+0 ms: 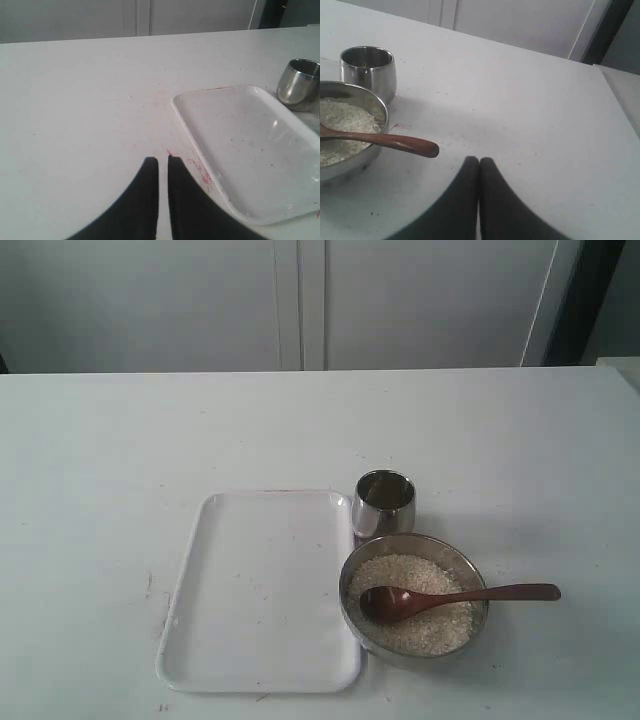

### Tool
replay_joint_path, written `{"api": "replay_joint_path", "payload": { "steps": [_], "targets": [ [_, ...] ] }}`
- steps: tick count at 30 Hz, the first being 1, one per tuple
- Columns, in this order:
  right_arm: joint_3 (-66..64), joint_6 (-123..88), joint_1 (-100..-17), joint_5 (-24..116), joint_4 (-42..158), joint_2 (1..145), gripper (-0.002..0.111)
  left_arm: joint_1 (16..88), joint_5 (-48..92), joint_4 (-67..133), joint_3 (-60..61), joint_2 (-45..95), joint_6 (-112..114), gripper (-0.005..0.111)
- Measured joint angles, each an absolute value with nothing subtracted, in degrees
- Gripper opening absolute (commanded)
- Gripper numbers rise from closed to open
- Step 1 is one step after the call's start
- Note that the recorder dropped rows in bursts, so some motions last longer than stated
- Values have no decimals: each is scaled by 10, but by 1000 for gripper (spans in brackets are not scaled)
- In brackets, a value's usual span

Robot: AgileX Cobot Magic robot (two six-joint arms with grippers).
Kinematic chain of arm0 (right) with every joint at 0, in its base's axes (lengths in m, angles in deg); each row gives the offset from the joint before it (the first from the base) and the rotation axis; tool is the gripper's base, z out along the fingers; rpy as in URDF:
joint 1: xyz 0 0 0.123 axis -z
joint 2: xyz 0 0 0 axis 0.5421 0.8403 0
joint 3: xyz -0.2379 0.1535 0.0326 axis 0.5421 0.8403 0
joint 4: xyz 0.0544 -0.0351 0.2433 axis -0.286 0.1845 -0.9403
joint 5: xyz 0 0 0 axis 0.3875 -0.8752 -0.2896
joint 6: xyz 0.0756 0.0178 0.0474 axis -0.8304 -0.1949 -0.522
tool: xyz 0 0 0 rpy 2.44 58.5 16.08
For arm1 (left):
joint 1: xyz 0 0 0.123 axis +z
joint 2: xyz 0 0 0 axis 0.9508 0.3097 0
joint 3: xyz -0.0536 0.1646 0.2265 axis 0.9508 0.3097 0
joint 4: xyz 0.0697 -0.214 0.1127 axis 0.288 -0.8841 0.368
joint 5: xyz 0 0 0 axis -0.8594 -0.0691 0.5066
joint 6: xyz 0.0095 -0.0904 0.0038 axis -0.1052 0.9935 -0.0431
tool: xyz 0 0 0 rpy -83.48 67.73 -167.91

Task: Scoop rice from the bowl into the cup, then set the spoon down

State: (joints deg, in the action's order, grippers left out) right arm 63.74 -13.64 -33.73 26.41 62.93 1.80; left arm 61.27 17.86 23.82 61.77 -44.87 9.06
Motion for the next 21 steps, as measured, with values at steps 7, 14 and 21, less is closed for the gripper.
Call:
{"api": "replay_joint_path", "payload": {
  "steps": [7, 14, 21],
  "targets": [
    [637, -126, -337, 309, 635, 18, 0, 613, 179, 238, 618, -449, 91, 14],
    [637, -140, -337, 396, 629, 18, 0, 613, 179, 238, 618, -449, 91, 14],
    [637, -318, -337, 510, 628, 18, 0, 613, 179, 238, 618, -449, 91, 14]
  ]
}}
